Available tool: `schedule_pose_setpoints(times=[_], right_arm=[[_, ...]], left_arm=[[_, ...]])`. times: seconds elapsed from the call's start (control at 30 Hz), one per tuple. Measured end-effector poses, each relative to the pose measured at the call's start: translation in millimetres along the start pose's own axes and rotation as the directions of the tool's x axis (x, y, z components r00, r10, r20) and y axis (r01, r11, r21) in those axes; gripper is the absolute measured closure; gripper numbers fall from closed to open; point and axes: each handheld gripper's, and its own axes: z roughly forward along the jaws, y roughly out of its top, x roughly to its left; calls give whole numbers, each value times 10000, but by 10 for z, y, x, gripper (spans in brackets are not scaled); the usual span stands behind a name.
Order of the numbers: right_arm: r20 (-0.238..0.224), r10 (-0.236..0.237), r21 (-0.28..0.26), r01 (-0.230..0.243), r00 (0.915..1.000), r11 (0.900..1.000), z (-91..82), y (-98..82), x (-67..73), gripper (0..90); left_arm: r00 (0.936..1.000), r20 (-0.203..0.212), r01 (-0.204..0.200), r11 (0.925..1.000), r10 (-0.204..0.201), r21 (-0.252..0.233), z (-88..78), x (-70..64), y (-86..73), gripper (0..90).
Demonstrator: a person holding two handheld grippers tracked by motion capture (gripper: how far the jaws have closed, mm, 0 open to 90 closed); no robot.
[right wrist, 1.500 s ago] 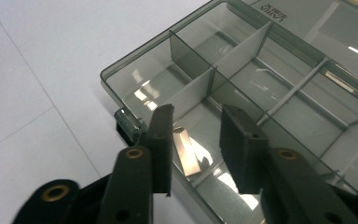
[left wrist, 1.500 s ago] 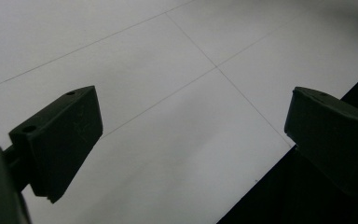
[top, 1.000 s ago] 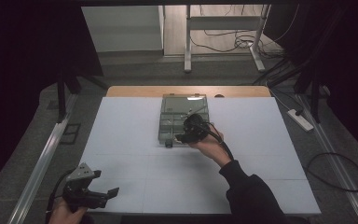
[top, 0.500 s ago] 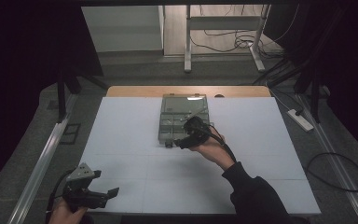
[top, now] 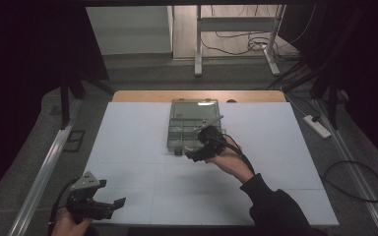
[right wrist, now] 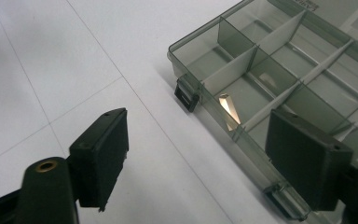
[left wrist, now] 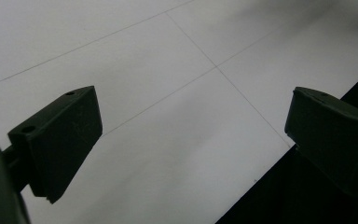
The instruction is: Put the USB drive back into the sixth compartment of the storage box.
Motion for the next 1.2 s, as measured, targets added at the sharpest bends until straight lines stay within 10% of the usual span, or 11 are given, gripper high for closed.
schedule_pose_setpoints(times=[1.2], right_arm=[[385, -391, -143, 397, 9985, 9991, -245, -288, 68, 46]], left_arm=[[10000, -1, -4, 10000, 4, -16, -5, -2, -2, 39]])
